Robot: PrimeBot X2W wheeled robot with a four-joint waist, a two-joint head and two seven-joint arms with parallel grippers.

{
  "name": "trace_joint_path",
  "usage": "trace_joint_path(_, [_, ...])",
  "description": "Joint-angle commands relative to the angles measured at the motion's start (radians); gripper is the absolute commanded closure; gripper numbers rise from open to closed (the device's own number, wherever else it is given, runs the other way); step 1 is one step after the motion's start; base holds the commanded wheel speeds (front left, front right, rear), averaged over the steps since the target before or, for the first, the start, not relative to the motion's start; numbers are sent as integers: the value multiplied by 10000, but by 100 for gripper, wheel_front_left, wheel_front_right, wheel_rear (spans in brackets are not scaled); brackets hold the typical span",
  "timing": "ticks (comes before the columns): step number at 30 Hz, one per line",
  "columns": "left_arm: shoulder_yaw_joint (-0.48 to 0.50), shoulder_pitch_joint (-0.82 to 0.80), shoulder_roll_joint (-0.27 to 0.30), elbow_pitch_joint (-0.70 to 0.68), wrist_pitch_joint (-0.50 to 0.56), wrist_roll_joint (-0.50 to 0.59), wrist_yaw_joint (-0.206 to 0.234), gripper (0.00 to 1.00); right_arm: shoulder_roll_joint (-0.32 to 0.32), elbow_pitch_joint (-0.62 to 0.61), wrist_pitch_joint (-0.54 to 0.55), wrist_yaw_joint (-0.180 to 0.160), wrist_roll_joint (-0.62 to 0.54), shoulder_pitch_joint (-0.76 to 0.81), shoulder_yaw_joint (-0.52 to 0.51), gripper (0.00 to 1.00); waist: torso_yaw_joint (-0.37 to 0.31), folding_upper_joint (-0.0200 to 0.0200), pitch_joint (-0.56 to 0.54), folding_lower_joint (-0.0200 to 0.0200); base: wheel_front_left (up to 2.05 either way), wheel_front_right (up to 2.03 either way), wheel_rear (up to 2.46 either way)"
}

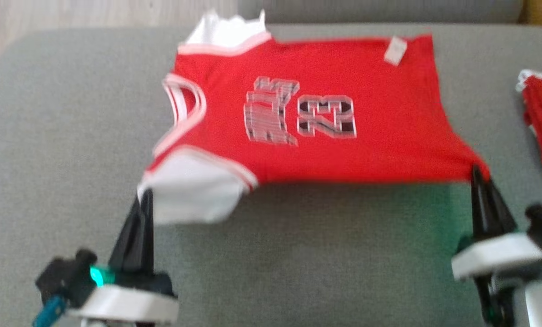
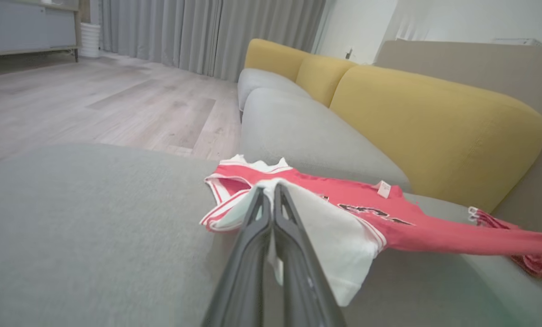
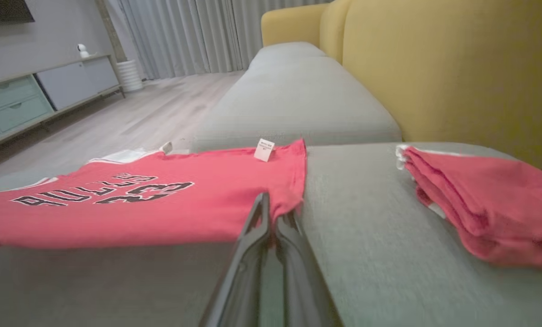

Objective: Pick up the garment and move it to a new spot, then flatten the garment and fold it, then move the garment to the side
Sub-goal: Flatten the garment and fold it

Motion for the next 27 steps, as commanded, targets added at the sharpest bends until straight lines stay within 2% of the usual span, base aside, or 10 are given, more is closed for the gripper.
trace_joint_path(1, [306,-45,359,-523,91,47,181,100,-49,-628,180,-7,127,139,219,100,51,-1,-409,4,0,0,0])
trace_joint_path(5, [118,692,413,-1069,430,-108,523,100,-48,-1269,730,-7,375,1241,103,100,50,-1,-673,4,0,0,0])
trace_joint_path(9, [-100,950,444,-1065,638,-136,576,100,-47,-1438,1064,-7,408,1632,41,100,10,-1,-736,4,0,0,0])
trace_joint_path(14, [-355,943,186,-595,861,-487,356,100,-46,-987,1526,-7,727,1612,3,100,-53,-1,-645,4,0,0,0])
trace_joint_path(18, [-458,577,-11,298,970,-729,0,100,-46,-409,1743,-7,818,1126,247,100,-79,-1,-449,4,0,0,0])
trace_joint_path(27, [-362,-1218,-682,1765,1039,-1044,-727,100,-46,141,2114,-7,804,40,279,100,-49,-1,-109,4,0,0,0])
